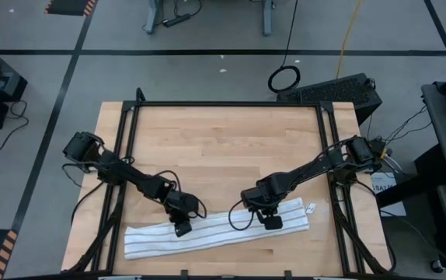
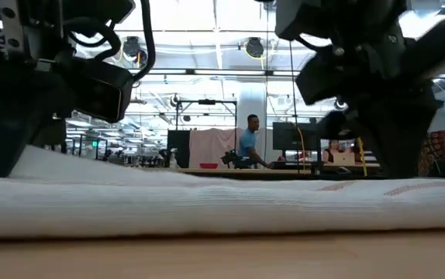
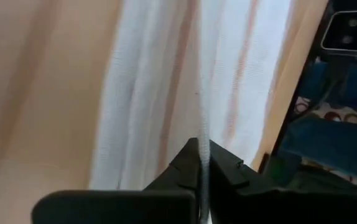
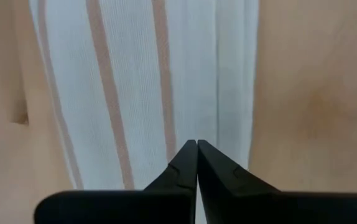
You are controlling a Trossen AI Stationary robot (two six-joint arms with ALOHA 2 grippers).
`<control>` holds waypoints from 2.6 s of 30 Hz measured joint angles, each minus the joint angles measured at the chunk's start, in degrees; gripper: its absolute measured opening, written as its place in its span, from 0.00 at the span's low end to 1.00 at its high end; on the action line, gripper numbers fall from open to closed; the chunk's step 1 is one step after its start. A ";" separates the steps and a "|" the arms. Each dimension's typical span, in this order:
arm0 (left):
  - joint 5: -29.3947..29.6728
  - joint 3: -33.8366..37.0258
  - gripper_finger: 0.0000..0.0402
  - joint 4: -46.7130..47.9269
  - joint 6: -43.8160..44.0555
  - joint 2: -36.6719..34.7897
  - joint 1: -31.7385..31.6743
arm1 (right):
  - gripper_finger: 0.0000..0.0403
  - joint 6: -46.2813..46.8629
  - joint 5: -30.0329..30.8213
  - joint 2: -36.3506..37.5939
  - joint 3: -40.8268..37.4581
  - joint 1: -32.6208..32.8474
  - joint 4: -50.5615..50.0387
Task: Roll towel into tight, uniform cylinder
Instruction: Fold the white brown kitchen towel
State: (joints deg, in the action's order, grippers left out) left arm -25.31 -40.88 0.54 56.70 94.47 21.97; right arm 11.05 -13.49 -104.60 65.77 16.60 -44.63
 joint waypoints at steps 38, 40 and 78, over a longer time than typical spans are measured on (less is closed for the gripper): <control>23.55 0.00 0.30 29.38 31.04 -11.25 29.55 | 0.01 -2.38 1.34 0.87 -8.21 -1.23 8.87; 23.55 0.02 0.30 29.54 31.04 -9.21 29.50 | 0.01 -3.11 1.63 0.87 -8.19 -1.60 7.86; 24.64 0.07 0.30 15.04 25.43 -3.29 24.42 | 0.01 16.85 1.89 14.95 -28.13 -2.89 26.93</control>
State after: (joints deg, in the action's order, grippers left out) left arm -0.66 -40.82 15.57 82.13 91.18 46.40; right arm 27.90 -11.60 -89.65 37.65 13.71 -17.70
